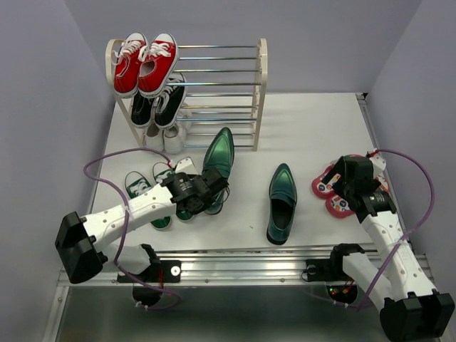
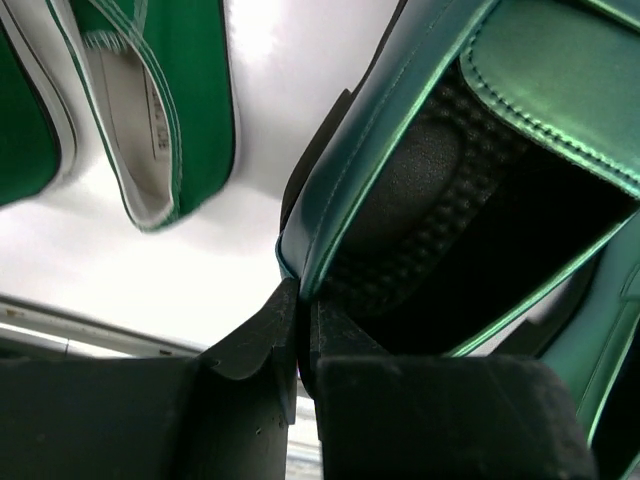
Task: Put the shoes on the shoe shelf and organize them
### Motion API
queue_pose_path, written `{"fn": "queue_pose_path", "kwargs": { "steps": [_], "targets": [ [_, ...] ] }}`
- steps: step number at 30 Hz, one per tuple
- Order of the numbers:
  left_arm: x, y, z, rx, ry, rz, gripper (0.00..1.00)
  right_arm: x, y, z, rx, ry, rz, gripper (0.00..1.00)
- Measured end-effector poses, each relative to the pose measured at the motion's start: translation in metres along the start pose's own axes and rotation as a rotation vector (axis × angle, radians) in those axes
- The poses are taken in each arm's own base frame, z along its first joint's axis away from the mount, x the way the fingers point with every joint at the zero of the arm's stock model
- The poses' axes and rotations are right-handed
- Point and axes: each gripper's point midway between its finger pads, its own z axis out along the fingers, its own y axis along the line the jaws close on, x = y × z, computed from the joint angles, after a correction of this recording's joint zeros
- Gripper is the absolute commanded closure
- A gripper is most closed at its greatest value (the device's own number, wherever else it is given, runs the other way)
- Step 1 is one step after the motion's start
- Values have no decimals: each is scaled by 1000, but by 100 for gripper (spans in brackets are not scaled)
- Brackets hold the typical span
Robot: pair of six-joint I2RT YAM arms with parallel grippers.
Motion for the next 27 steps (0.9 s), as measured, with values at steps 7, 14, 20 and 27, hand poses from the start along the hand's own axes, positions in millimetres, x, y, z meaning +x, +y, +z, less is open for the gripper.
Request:
{"fn": "queue_pose_path", "kwargs": {
  "steps": [7,14,20,27],
  "targets": [
    [-30,4,13,-8,-47,-33,100,-1,-2,0,8,-7,0,0],
    [-34,4,26,-35,-49,1,100,-2,-3,1,21,-10,-2,0],
    [-35,4,32,-46,-42,17,100,-2,-4,2,28,-12,-3,0],
    [-40,5,42,-66,-42,9,100,0,-5,4,36,-4,-7,0]
  ]
}}
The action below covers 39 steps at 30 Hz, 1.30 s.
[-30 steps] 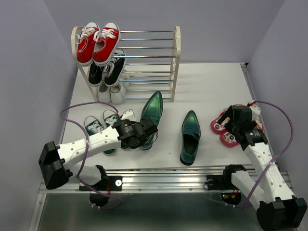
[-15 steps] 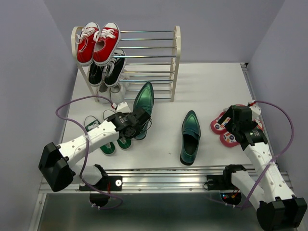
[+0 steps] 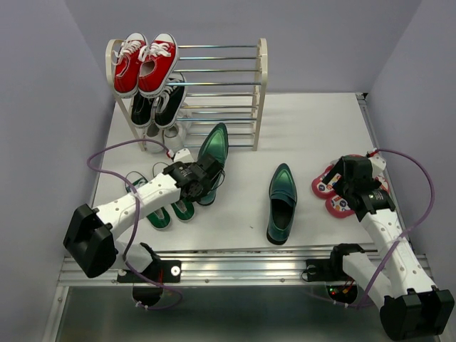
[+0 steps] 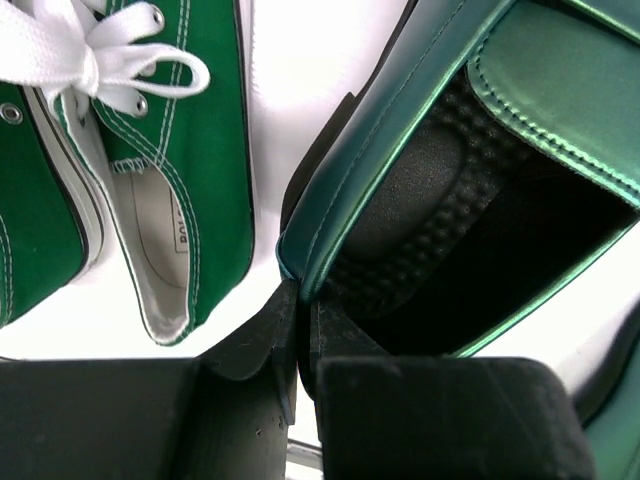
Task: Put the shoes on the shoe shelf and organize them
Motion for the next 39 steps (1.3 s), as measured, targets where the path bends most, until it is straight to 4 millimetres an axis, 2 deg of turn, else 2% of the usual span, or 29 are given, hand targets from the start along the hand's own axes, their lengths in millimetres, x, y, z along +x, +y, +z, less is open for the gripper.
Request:
{"fn": "queue_pose_path", "kwargs": {
  "steps": [5,10,16,26,31,39],
  "targets": [
    [-7,6,11,-44,6,-13,100,0,0,0,1,1,0,0],
    [-21,5,12,-50,-9,-30,100,0,0,0,0,1,0,0],
    [-34,-4,11,-37,-24,-30,100,0,0,0,1,1,-1,0],
    [-46,-15,27,-74,-17,-10,100,1,0,1,4,5,-3,0],
    [-54,-21,29,-72,-23,-8,100,1,-1,2,8,6,-4,0],
    [-75,-42,33,-56,-41,-9,100,3,-2,4,17,12,-9,0]
  ]
}}
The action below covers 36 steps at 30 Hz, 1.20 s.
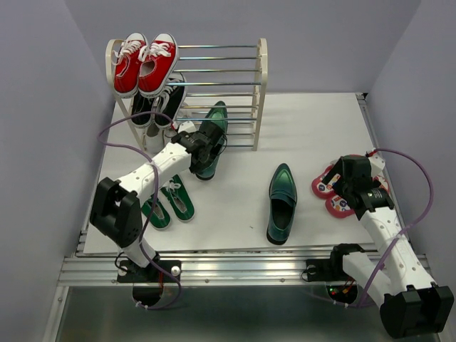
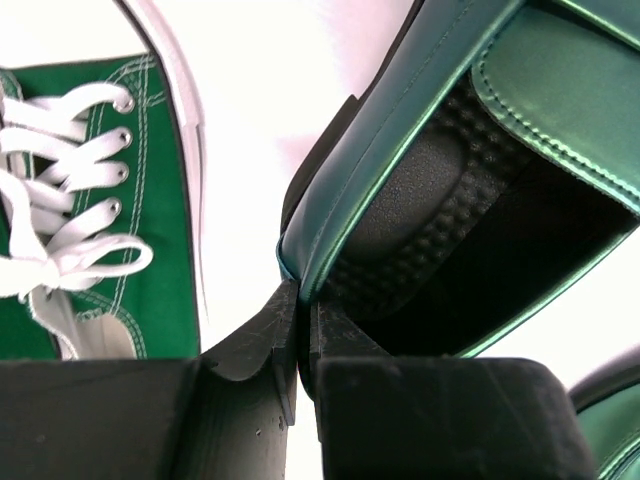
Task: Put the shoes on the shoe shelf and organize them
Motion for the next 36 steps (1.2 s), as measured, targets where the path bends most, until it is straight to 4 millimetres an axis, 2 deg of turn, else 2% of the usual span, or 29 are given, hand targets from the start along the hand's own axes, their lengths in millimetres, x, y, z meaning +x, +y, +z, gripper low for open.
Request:
{"fn": "queue_pose_path", "kwargs": {
  "steps": [18,26,36],
  "targets": [
    [-30,-8,20,-41,0,-37,100,0,0,0,0,-1,0,0],
    [-33,-8,29,-61,19,-36,100,-1,0,-3,-6,-8,5,0],
    [-51,-26,27,-36,-4,-51,100,-1,-1,-3,-5,-7,4,0]
  ]
}}
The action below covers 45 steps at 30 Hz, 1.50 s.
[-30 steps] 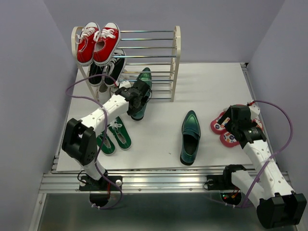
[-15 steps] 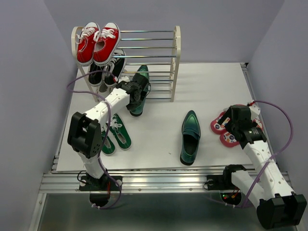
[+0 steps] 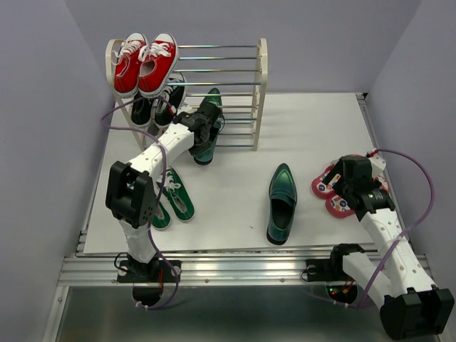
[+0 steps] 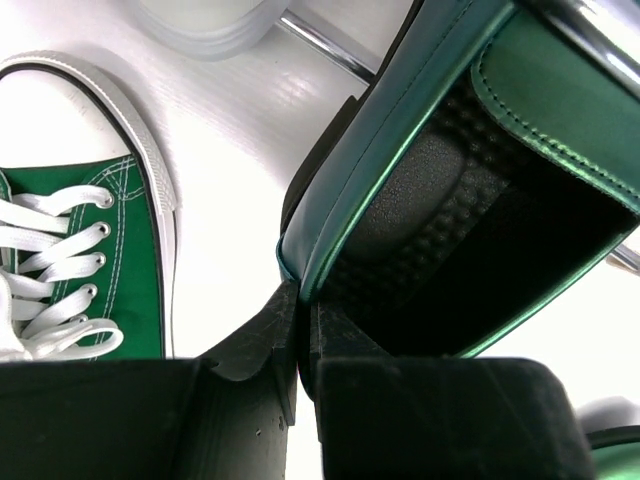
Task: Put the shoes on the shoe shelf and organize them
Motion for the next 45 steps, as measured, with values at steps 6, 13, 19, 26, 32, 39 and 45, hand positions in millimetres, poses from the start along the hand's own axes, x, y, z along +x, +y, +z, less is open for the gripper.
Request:
{"fn": "queue_pose_path", "kwargs": {
  "steps": [6,13,19,26,32,39,45],
  "targets": [
    [-6,-2,4,-7,-1,-6,100,0,0,0,0,0,0,0],
    [-19,-4,9,-12,-13,-21,100,0,0,0,0,0,0,0],
    [-29,-11,11,-6,-31,-26,100,0,0,0,2,1,-1,0],
    [-33,-15,15,-3,-37,-20,100,0,-1,1,10,0,-3,0],
    [-35,-15,22,-12,-34,-11,100,-1,-2,1,16,-6,-2,0],
    [-33,-17,38,-24,-21,-15,100,-2,-3,1,23,-12,-2,0],
    [-28,-17,46,-31,-5,-13,100,-3,-4,1,24,-14,-1,0]
  ]
}}
